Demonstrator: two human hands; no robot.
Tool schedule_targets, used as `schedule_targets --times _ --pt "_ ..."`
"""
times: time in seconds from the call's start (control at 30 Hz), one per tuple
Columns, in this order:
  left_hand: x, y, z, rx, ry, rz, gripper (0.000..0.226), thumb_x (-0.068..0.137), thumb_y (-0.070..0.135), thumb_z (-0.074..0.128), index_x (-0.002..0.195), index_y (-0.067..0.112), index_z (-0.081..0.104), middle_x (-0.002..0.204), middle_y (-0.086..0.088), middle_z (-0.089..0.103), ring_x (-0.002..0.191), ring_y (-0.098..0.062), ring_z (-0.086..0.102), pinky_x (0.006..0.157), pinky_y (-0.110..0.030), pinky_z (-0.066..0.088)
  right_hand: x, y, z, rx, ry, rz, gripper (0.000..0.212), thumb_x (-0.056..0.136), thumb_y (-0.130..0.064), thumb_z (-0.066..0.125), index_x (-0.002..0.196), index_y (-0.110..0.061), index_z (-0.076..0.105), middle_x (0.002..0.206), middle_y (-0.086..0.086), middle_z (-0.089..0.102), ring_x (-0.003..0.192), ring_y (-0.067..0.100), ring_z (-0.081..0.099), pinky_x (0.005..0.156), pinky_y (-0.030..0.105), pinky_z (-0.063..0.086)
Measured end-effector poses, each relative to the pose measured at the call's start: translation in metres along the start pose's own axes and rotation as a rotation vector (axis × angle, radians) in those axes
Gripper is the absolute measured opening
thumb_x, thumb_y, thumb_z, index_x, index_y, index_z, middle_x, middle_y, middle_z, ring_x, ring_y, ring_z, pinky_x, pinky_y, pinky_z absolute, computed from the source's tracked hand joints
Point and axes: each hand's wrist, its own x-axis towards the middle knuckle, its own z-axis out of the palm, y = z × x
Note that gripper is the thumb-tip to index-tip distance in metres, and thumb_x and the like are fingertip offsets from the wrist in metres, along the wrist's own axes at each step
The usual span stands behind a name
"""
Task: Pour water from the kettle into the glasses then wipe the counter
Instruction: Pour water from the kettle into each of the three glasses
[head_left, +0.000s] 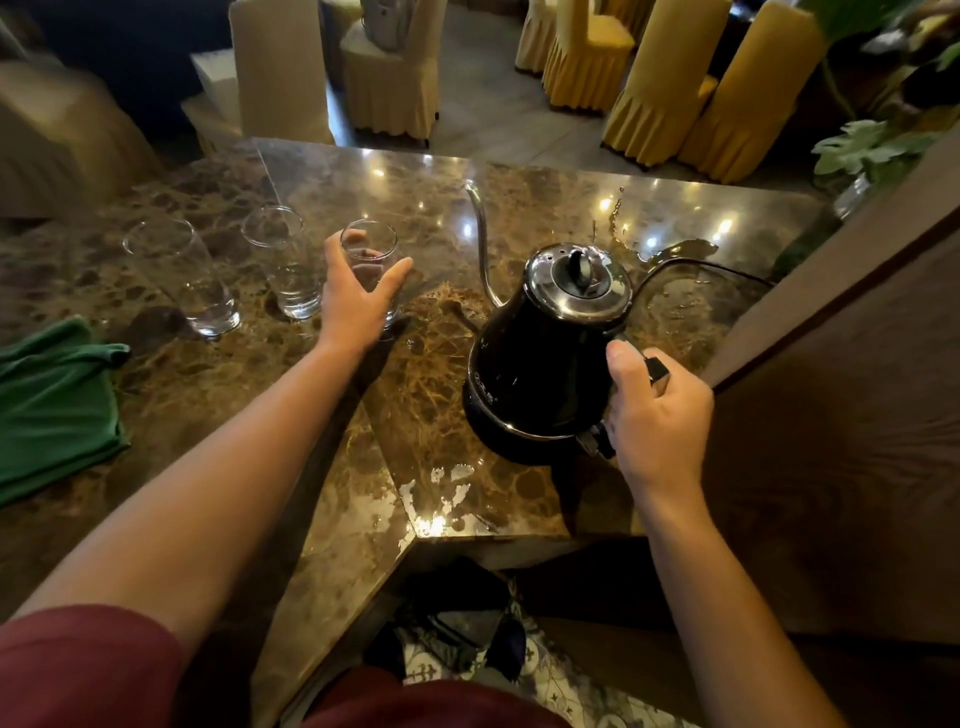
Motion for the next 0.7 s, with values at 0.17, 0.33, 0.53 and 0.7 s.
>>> schedule_targets --times 0.17,0.33,0.53,0.7 --pt "0.000 -0.002 0.000 -0.011 -0.006 0.002 0.070 0.087 0.046 0.075 0.140 0.021 0.036 0.120 0.002 0.061 0.107 -0.008 0.064 0.099 -0.034 0.051 0.003 0.010 -0.014 -0.025 0.079 0.029 0.052 0.091 -0.049 0.065 0.054 -0.022 0.042 0.056 0.012 0.037 0.051 0.035 0.033 0.048 0.060 0.034" --pt "0.001 -0.001 0.000 0.013 -0.009 0.013 0.071 0.089 0.044 0.074 0.142 0.018 0.035 0.125 -0.001 0.058 0.103 -0.003 0.060 0.091 -0.021 0.045 -0.004 0.017 -0.015 -0.076 0.038 -0.027 0.055 0.097 -0.045 0.062 0.058 -0.012 0.042 0.057 0.026 0.041 0.050 0.050 0.039 0.047 0.061 0.037" --pt "0.002 -0.003 -0.002 0.016 -0.012 0.024 0.072 0.088 0.046 0.074 0.142 0.019 0.034 0.128 -0.004 0.058 0.106 -0.008 0.062 0.098 -0.031 0.051 -0.003 0.022 -0.015 -0.119 0.148 -0.069 0.057 0.097 -0.046 0.063 0.060 -0.006 0.046 0.055 0.022 0.045 0.049 0.043 0.042 0.050 0.057 0.039" --pt "0.002 -0.003 -0.004 0.011 -0.037 0.003 0.073 0.087 0.049 0.074 0.142 0.022 0.034 0.130 -0.004 0.057 0.110 -0.012 0.063 0.102 -0.040 0.052 0.003 0.017 -0.008 -0.152 0.265 -0.093 0.053 0.097 -0.045 0.063 0.057 -0.019 0.040 0.053 -0.001 0.038 0.049 0.012 0.033 0.053 0.039 0.033"
